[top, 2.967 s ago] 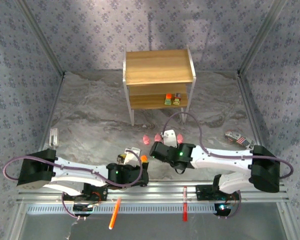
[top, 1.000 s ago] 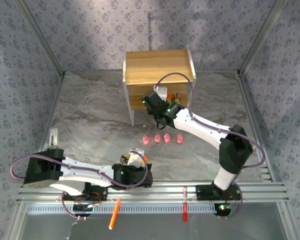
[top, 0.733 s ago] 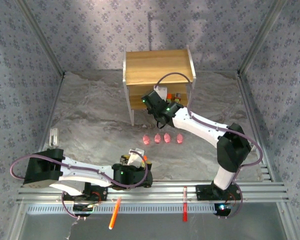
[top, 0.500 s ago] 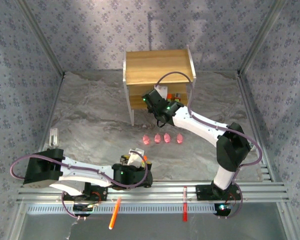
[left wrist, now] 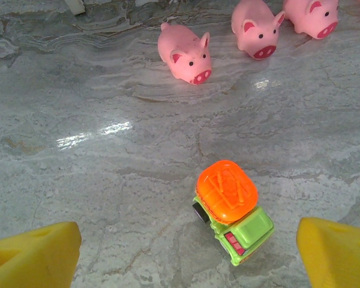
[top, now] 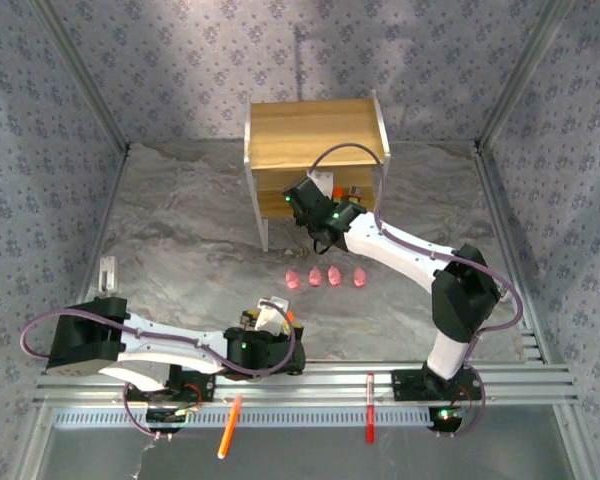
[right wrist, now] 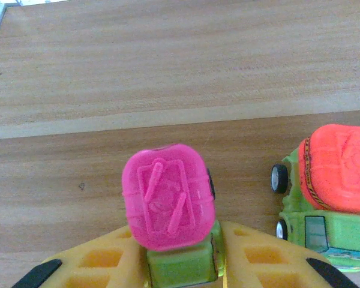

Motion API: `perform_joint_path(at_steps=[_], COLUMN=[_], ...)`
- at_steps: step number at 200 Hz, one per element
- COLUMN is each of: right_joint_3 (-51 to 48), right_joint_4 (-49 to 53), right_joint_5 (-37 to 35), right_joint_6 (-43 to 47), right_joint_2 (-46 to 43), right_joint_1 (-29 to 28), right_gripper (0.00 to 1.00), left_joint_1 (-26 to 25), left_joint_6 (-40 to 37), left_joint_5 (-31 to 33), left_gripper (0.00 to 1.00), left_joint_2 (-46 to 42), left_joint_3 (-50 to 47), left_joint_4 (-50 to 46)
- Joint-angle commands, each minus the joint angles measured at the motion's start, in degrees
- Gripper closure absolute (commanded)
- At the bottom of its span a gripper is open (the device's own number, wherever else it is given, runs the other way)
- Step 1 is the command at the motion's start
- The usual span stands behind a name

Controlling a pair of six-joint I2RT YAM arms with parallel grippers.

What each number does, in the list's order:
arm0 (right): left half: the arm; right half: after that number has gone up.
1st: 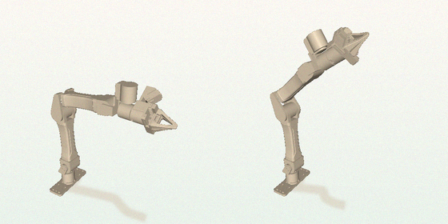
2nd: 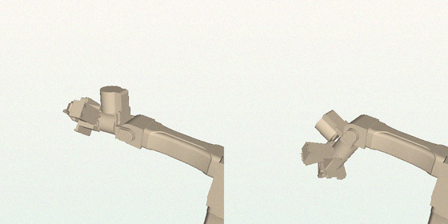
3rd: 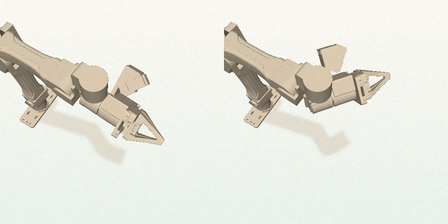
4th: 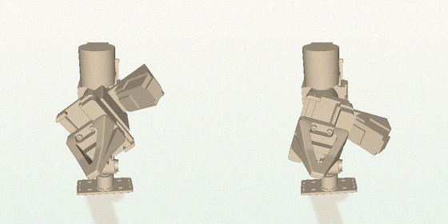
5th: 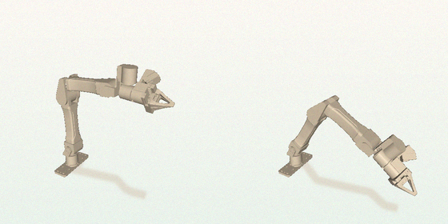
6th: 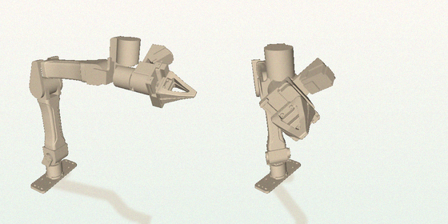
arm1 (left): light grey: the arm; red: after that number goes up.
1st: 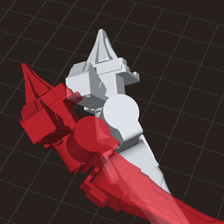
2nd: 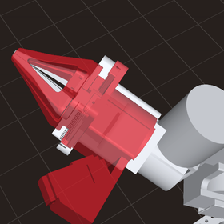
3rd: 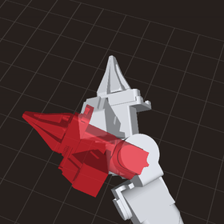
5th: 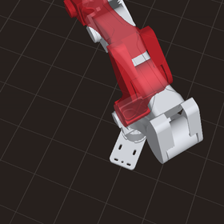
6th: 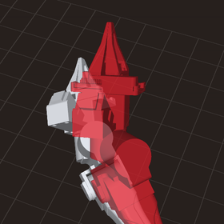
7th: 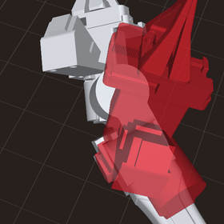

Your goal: Place and organize the plastic toys onto the shelf

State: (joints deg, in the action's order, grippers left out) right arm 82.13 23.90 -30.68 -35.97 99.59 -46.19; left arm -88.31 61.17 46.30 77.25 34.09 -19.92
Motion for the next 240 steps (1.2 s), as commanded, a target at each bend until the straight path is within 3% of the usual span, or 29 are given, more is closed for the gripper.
perform_joint_path(at_steps=[1, 142, 240], right_joint_3=[-0.34, -3.31, -2.68], right_joint_4=[-0.77, -1.43, -1.23], right_joint_5=[-0.88, -5.43, -5.96], right_joint_6=[0.37, -2.72, -2.03], right_joint_2=[0.79, -0.60, -0.67], right_joint_1=[0.47, -1.11, -1.36], right_gripper=[0.68, 0.69, 0.60], left_joint_1=[-0.64, -0.65, -0.66], left_joint_6=[1.33, 1.50, 1.50], left_joint_5=[1.24, 1.24, 1.29], left_gripper=[0.08, 0.08, 0.08], left_joint_2=[-1.28, -1.36, -1.30], left_joint_3=[0.10, 0.19, 0.28], left_joint_4=[-1.84, -2.04, -2.18])
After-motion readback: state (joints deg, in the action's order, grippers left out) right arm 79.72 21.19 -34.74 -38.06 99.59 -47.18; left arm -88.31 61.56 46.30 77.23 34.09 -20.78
